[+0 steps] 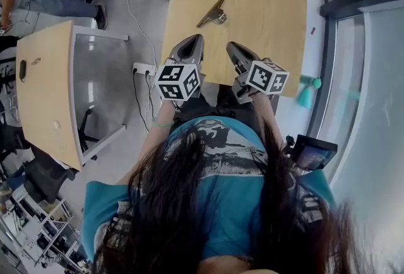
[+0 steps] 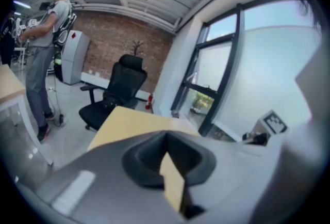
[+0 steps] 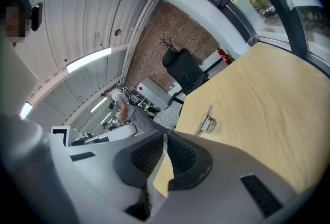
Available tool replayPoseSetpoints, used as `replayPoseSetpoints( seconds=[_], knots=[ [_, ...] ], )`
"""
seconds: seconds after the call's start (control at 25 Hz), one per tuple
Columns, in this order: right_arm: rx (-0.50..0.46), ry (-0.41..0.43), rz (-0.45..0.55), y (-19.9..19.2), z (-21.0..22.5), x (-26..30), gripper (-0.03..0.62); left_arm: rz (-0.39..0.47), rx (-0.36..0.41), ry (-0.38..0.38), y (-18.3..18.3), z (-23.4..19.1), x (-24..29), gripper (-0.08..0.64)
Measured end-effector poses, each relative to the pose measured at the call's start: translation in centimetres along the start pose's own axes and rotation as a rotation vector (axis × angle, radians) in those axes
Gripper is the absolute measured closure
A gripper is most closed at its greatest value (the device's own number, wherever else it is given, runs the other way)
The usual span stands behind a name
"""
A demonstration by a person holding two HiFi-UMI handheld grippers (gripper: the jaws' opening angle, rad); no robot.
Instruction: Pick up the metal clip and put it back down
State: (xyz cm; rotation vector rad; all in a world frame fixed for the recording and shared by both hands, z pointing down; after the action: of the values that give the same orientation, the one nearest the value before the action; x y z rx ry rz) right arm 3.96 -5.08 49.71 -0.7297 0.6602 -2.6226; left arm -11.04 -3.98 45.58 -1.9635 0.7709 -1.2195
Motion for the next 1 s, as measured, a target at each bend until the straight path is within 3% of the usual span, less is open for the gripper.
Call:
replayPoseSetpoints(
  seconds=[0.24, 0.52, 0.8, 1.0],
  knots=[
    [-0.004, -0.024, 0.025, -0.6, -0.6, 0.5, 0.560, -0.007, 0.034, -0.033, -0.2, -0.5, -0.7, 0.557],
    [-0.009, -0.056, 0.056, -8.1, -9.4, 3.7, 0.561, -0.025, 0.033, -0.131, -2.9, -5.9, -8.7, 0.557],
    [0.008, -0.118, 0.040, -13.6, -13.3, 3.9, 0.560, -0.073, 0.032, -0.202, -5.4, -8.1, -12.3, 0.557],
    [0.013, -0.140, 0.042, -15.4, -14.3, 2.2, 0.560, -0.075, 0.011, -0.239, -6.7, -7.0, -13.6, 0.557]
  ],
)
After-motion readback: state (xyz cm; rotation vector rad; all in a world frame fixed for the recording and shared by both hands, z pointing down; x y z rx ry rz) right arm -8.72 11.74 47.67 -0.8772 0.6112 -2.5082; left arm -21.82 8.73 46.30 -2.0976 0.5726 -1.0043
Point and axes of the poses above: the fingertips, and each gripper's own axes: x forward along the fingers, z to its right, y out of its top, the point moved 5 cm from there along -x, backward along the fingers, and after that the axes turned 7 degrees about -z, right-handed, at the moved point
